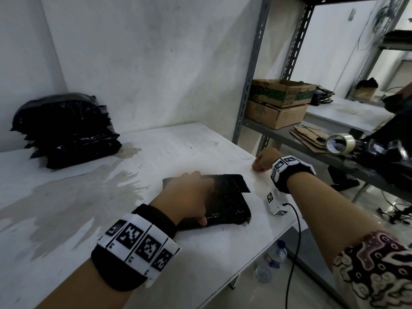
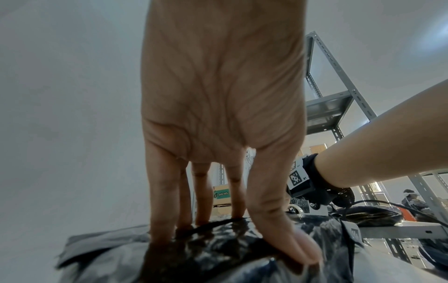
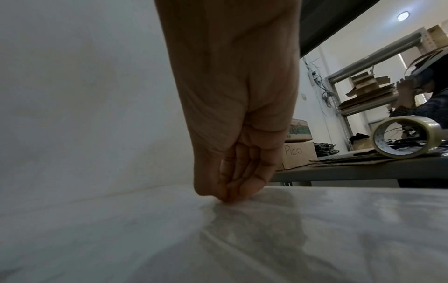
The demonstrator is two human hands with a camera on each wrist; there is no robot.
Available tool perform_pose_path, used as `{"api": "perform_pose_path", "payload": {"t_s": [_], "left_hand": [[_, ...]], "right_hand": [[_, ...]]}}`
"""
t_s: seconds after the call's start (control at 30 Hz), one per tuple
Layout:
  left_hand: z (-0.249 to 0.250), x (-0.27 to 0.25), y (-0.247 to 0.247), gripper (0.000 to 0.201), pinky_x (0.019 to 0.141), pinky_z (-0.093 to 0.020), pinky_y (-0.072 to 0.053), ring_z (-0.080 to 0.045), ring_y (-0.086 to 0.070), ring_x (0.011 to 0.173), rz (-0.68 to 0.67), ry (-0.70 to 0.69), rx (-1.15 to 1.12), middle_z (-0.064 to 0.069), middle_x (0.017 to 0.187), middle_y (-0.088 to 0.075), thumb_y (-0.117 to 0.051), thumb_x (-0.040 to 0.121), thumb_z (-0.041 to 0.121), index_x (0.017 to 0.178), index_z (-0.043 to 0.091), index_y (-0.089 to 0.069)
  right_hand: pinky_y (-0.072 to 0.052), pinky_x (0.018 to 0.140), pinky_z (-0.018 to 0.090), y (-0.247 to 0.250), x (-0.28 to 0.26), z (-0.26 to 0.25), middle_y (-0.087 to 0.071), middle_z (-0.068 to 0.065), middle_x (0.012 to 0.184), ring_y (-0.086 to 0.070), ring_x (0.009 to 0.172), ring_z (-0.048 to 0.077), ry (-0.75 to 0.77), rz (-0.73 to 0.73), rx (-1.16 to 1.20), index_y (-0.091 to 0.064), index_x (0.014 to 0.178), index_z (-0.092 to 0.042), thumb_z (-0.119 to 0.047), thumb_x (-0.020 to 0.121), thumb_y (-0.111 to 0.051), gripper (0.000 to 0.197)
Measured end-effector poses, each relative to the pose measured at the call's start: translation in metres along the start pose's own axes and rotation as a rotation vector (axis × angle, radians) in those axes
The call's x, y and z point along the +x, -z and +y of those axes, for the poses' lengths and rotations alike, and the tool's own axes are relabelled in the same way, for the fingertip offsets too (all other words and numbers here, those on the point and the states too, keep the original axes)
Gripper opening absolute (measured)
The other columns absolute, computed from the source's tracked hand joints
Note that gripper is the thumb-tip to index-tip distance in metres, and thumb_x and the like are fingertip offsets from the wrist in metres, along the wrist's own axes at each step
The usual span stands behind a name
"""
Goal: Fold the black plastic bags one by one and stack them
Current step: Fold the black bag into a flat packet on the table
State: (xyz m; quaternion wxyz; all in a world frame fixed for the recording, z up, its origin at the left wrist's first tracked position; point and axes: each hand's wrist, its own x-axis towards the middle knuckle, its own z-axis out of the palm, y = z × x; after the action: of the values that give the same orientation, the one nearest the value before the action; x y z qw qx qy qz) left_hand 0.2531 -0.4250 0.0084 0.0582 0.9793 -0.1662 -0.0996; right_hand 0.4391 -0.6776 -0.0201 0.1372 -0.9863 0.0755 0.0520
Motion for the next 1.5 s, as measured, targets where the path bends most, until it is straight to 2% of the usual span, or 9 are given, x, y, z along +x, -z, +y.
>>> {"api": "perform_pose_path", "payload": {"t_s": [0.23,0.37,0.57,0.73,0.83,0.97,1.23,1.37,1.5], "left_hand": [[0.000,0.001,0.000,0.073,0.084,-0.031,-0.036,-0.021,-0.041,0.119,-0.006,0.002,0.003,-0.001,0.127,-0.040,-0.080,0.071,0.036,0.132,0.031,-0.041],[-0.001,0.001,0.000,0.073,0.086,-0.031,-0.037,-0.021,-0.040,0.120,-0.010,0.002,0.009,-0.001,0.128,-0.039,-0.080,0.072,0.036,0.133,0.031,-0.040],[-0.001,0.001,-0.001,0.074,0.083,-0.029,-0.035,-0.021,-0.041,0.119,-0.001,-0.008,0.006,-0.001,0.127,-0.040,-0.080,0.071,0.036,0.133,0.031,-0.040],[-0.001,0.000,-0.001,0.073,0.083,-0.030,-0.036,-0.021,-0.041,0.119,0.003,-0.008,0.008,-0.001,0.127,-0.040,-0.080,0.071,0.037,0.132,0.031,-0.041],[-0.001,0.000,-0.001,0.073,0.085,-0.030,-0.037,-0.021,-0.041,0.119,0.004,-0.006,0.005,-0.001,0.128,-0.040,-0.080,0.071,0.036,0.133,0.031,-0.041],[-0.001,-0.001,-0.002,0.074,0.084,-0.029,-0.035,-0.021,-0.040,0.120,0.005,-0.010,-0.003,-0.002,0.128,-0.040,-0.080,0.072,0.036,0.133,0.031,-0.040],[-0.001,0.001,-0.001,0.073,0.082,-0.030,-0.035,-0.022,-0.041,0.119,-0.002,-0.008,-0.002,-0.002,0.127,-0.040,-0.080,0.071,0.035,0.132,0.031,-0.041],[-0.002,0.000,-0.002,0.073,0.083,-0.029,-0.035,-0.021,-0.040,0.119,0.000,-0.011,-0.006,-0.001,0.127,-0.040,-0.080,0.071,0.036,0.133,0.031,-0.040],[-0.002,0.001,-0.002,0.074,0.082,-0.029,-0.034,-0.021,-0.040,0.120,0.001,-0.012,0.000,-0.001,0.128,-0.040,-0.080,0.071,0.037,0.133,0.031,-0.040]], "right_hand": [[-0.051,0.085,0.027,-0.002,0.003,0.002,-0.069,0.015,0.109,-0.064,0.093,0.024,0.069,-0.023,0.051,-0.069,0.109,0.002,-0.017,0.082,-0.075,0.033],[-0.054,0.092,0.039,-0.003,0.007,0.007,-0.071,0.020,0.104,-0.067,0.092,0.028,0.077,-0.007,0.106,-0.071,0.101,0.006,-0.008,0.081,-0.073,0.025],[-0.059,0.080,0.038,0.006,0.001,0.003,-0.074,0.016,0.087,-0.071,0.084,0.027,0.025,0.029,0.020,-0.073,0.088,0.002,-0.013,0.071,-0.079,0.023],[-0.059,0.081,0.035,0.008,0.002,-0.003,-0.061,-0.003,0.042,-0.071,0.088,0.023,-0.028,0.009,-0.103,-0.061,0.062,-0.006,-0.019,0.066,-0.080,0.023],[-0.058,0.084,0.035,0.008,-0.001,-0.004,-0.069,0.005,0.055,-0.071,0.091,0.024,-0.069,-0.009,-0.073,-0.063,0.071,-0.004,-0.021,0.067,-0.083,0.026],[-0.057,0.086,0.039,0.004,0.005,0.001,-0.072,0.017,0.097,-0.070,0.094,0.026,-0.119,-0.027,-0.018,-0.068,0.094,0.005,-0.021,0.066,-0.086,0.042],[-0.056,0.089,0.040,-0.006,0.012,0.006,-0.070,0.016,0.099,-0.069,0.096,0.028,-0.174,0.008,0.060,-0.066,0.099,0.005,-0.027,0.073,-0.082,0.044],[-0.059,0.080,0.047,-0.011,0.045,0.019,-0.072,0.011,0.086,-0.070,0.085,0.025,-0.130,-0.031,0.038,-0.072,0.093,-0.005,-0.022,0.055,-0.087,0.044],[-0.058,0.085,0.039,-0.003,0.037,0.008,-0.072,0.013,0.093,-0.071,0.091,0.025,-0.120,-0.063,-0.080,-0.069,0.089,0.001,-0.026,0.072,-0.082,0.033]]}}
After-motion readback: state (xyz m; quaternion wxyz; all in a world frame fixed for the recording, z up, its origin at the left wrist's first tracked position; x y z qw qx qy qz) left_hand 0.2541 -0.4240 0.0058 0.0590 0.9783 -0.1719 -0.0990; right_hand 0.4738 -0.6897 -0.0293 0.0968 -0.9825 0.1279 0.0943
